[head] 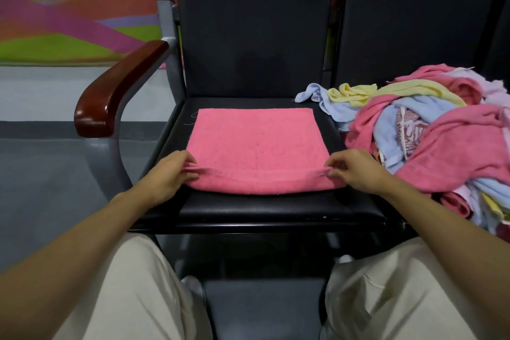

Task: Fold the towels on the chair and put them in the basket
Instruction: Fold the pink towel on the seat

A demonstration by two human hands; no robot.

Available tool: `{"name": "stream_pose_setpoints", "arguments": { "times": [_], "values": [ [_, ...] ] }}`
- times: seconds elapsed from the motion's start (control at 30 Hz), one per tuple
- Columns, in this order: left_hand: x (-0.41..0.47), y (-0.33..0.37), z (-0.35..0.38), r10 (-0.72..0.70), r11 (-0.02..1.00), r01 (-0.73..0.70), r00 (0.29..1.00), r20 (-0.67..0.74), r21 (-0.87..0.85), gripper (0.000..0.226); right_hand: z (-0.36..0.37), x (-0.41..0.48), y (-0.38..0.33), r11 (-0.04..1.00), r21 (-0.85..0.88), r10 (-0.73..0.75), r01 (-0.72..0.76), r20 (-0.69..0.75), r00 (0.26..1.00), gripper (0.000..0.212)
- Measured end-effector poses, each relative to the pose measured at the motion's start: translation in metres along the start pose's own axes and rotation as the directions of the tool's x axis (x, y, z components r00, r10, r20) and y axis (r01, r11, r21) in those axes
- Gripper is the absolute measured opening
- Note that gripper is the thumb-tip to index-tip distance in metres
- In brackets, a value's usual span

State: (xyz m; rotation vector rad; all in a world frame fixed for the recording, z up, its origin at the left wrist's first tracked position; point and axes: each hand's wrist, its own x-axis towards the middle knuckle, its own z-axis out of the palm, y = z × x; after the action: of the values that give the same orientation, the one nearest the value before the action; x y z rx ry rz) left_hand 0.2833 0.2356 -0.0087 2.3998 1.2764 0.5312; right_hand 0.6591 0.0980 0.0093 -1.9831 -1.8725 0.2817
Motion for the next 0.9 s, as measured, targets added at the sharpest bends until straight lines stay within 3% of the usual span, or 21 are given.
{"name": "stream_pose_setpoints", "arguments": {
  "times": [0.13, 0.23, 0.37, 0.43, 0.6, 0.77, 0.9],
  "values": [
    [-0.005, 0.004, -0.016, -0.112, 0.988, 0.086, 0.973, -0.204, -0.131, 0.011, -0.002, 0.005, -0.007, 0.975, 0.215, 0.090, -0.058, -0.141, 0.986, 0.008],
    [-0.011, 0.002, -0.022, -0.140, 0.949, 0.079, 0.973, -0.185, -0.304, 0.025, -0.004, 0.003, -0.009, 0.905, 0.416, 0.175, -0.087, -0.178, 0.968, 0.014],
    [-0.024, 0.009, -0.028, -0.106, 0.946, 0.056, 0.984, -0.141, -0.318, 0.034, -0.013, -0.008, -0.014, 0.891, 0.431, 0.245, -0.140, -0.199, 0.949, 0.015],
    [-0.033, 0.013, -0.031, -0.095, 0.951, 0.057, 0.989, -0.113, -0.305, 0.028, -0.018, -0.016, -0.018, 0.890, 0.419, 0.254, -0.178, -0.134, 0.958, 0.016],
    [-0.046, 0.016, -0.042, -0.137, 0.941, 0.118, 0.990, -0.038, -0.318, 0.010, -0.032, -0.035, -0.030, 0.834, 0.463, 0.206, -0.300, 0.244, 0.948, 0.014],
    [-0.021, 0.025, -0.038, -0.194, 0.932, 0.123, 0.964, -0.184, -0.340, 0.011, -0.036, -0.016, -0.034, 0.890, 0.418, 0.184, -0.183, 0.039, 0.982, 0.008],
    [0.024, 0.031, -0.030, -0.237, 0.924, 0.140, 0.939, -0.248, -0.355, 0.015, -0.034, 0.022, -0.027, 0.904, 0.390, 0.215, -0.177, -0.057, 0.975, 0.014]
  ]
}}
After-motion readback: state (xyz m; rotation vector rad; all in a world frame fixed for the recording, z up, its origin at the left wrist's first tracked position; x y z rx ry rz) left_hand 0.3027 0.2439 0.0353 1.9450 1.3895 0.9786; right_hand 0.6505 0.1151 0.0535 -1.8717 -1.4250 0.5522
